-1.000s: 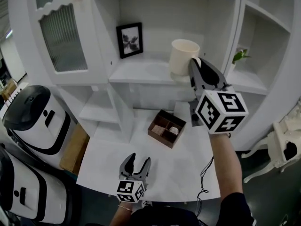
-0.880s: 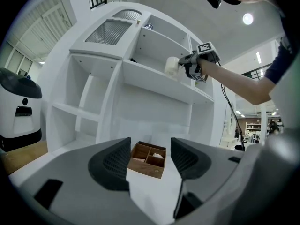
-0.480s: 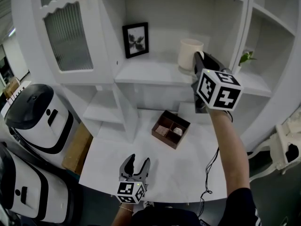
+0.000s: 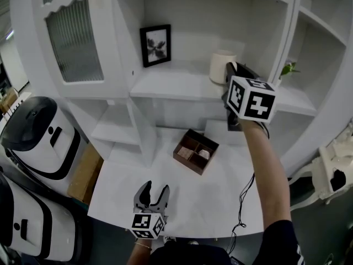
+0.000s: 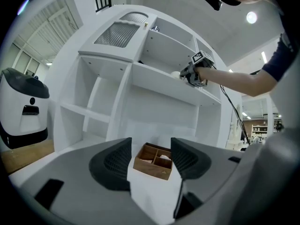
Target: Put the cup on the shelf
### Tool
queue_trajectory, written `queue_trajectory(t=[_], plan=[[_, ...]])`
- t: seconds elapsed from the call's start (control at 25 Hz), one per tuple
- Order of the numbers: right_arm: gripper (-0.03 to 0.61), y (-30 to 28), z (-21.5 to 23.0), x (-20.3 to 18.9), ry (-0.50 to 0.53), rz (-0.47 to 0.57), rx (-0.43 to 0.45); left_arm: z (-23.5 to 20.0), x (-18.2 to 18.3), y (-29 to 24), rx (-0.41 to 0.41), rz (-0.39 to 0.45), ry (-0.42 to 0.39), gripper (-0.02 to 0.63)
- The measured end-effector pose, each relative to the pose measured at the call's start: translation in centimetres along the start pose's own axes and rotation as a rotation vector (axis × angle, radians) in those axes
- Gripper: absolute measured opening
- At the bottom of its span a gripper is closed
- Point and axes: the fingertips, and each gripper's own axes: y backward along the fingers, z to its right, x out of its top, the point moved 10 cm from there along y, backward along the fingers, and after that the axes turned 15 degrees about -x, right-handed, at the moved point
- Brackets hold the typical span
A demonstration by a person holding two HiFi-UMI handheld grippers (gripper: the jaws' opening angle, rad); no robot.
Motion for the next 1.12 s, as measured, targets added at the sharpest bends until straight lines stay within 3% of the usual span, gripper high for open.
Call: queue_trajectory(t=[0.8, 0.84, 0.92, 1.04, 1.12], plan=[[0.071, -0.9, 0.7, 0.2, 0.043, -0.228, 0.063, 0.0, -1.2, -0.2, 0.005, -0.056, 0.024, 0.253], [0.084, -0.8, 0.5, 0.2, 0.049, -0.226, 0.074, 0.1, -1.3, -0.3, 0.003, -0.06, 0.028, 0.253], [0.199, -0.6, 0.0, 0.1, 0.06, -0.216, 0.108, 0.3, -1.5, -0.4, -0.005, -0.066, 0.033, 0.253], [0.305, -0.4, -0.5, 0.0, 0.089, -0.206, 0.131, 0.5, -1.5, -0.5, -0.011, -0.07, 0.032, 0.253], [0.314, 0.0, -0.4, -0.1, 0.099, -0.188, 0.128, 0.7, -1.6, -0.5, -0.011, -0.07, 0.03, 0.253]])
